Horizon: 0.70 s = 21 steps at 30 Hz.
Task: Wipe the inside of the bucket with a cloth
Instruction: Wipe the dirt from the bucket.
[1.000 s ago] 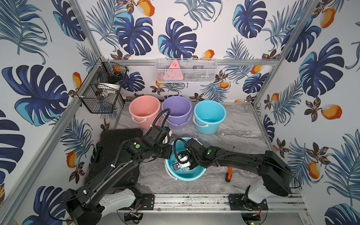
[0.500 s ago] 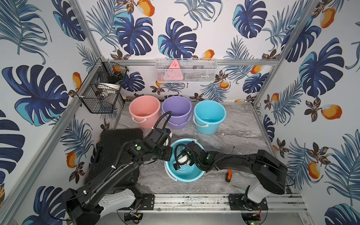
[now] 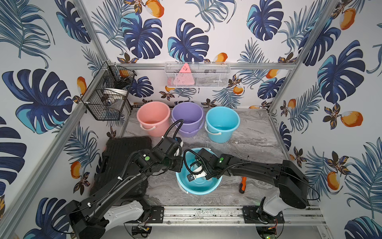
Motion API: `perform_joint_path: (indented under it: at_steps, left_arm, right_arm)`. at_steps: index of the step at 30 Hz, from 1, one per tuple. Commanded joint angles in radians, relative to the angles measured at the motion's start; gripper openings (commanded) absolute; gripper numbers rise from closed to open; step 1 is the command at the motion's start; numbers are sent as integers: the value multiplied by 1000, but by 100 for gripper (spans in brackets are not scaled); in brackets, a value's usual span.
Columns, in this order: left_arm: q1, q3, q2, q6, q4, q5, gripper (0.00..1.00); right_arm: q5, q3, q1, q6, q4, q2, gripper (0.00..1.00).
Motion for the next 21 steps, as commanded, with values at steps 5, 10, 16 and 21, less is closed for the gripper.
perform_joint_path:
  at_steps: [5,10,16,21]
  left_arm:
    - [-13,-28,-10,-29,56,-72,0]
    - [-30,-66,-10,-64,110,-44,0]
    - [-48,-87,3,-92,148,-12,0]
    - [-62,-85,15,-102,160,0,0]
  right_arm:
    - [-461,34,-2,82,-356,53,0]
    - [-714,59,-2,105,-296,105,0]
    - [-811,-50,-2,229,48,60,0]
    - [-665,-173,-2,395,443,-2,0]
